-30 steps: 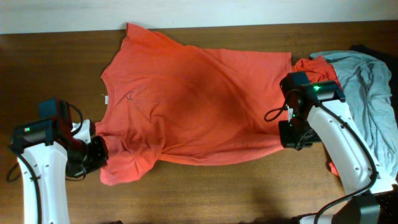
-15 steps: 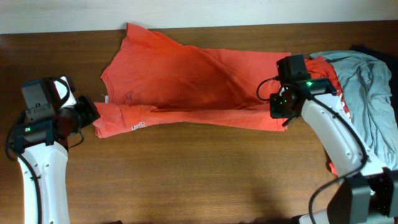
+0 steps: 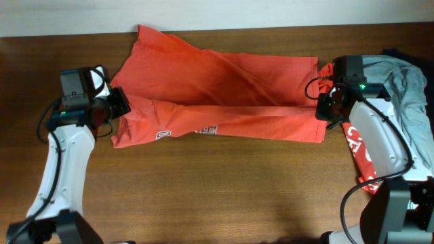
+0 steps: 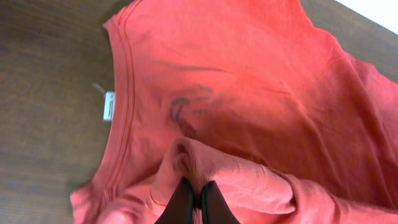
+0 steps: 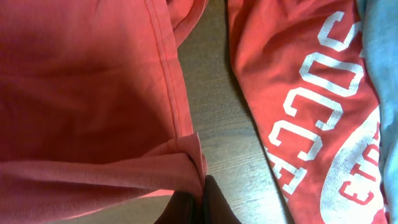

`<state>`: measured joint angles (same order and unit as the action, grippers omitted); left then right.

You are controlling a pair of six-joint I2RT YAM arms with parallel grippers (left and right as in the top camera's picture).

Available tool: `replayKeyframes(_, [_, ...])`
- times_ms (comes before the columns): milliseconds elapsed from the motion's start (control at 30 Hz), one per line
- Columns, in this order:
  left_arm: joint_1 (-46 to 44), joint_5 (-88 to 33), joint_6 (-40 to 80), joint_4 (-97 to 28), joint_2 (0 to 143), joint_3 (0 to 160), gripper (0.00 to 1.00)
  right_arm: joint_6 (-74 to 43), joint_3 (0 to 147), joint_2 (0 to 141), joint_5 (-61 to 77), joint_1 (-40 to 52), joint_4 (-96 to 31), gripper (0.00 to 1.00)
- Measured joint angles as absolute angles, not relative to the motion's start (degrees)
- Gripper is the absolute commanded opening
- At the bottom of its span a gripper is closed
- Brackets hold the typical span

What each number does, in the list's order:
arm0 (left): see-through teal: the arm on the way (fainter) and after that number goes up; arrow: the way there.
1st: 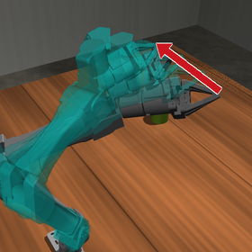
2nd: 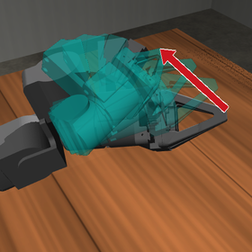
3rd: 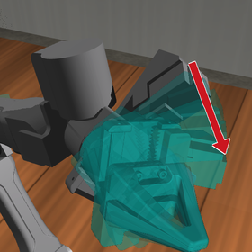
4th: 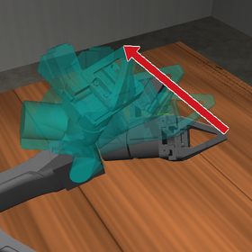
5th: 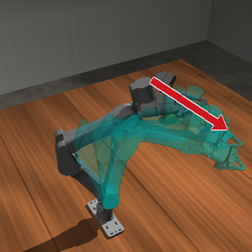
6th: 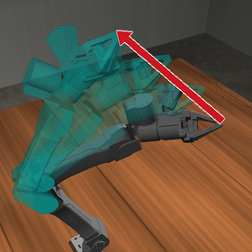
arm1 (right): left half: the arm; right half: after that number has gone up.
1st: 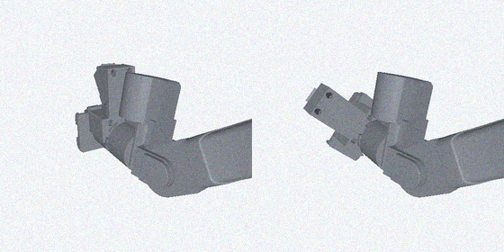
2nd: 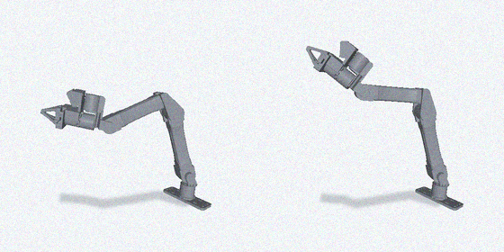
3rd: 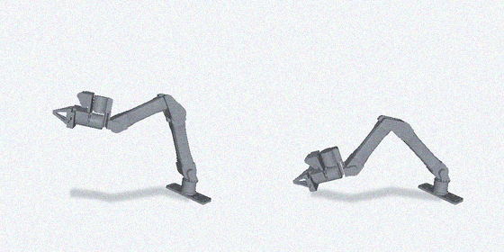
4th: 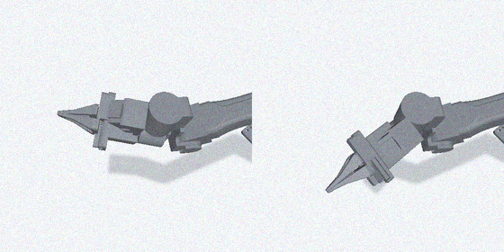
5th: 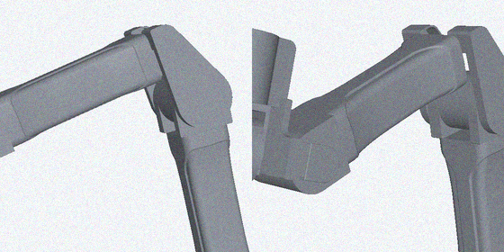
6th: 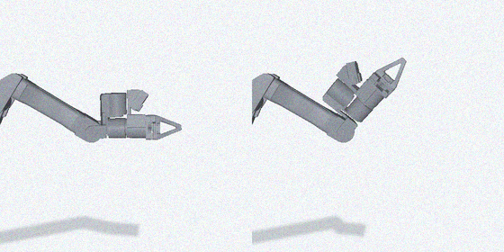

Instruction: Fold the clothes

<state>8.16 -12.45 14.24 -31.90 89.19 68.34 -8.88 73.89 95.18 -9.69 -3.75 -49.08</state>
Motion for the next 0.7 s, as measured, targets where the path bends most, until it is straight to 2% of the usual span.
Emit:
replayKeyframes(467, [8.1,-12.5,14.3,-24.7,96.6,68.3,0.01,-8.8,73.9,101.9,-8.4,-3.8,-43.4,0.05])
replayKeyframes(500, [8.1,-12.6,14.4,-24.0,96.6,68.3,0.01,-8.8,73.9,102.2,-8.0,-3.8,-42.7,0.1])
replayKeyframes(533, [8.1,-12.6,14.4,-23.0,96.6,68.3,0.06,-8.8,73.9,102.4,-7.5,-3.8,-42.0,0.12])
replayKeyframes(567, [8.1,-12.6,14.4,-22.3,96.7,68.3,0.15,-8.9,73.9,102.4,-7.1,-3.8,-41.4,0.12])
replayKeyframes(600, [8.1,-12.6,14.5,-21.2,96.7,68.3,0.32,-8.8,73.9,102.4,-6.9,-3.8,-41.0,0.2])
replayKeyframes(633, [8.1,-12.6,14.5,-19.9,96.7,68.3,0.39,-8.8,73.9,102.4,-6.6,-3.8,-40.5,0.31])
replayKeyframes(700, [8.2,-12.6,14.4,-19.0,96.7,68.3,0.47,-8.6,73.9,102.4,-6.3,-3.8,-40.4,0.32])
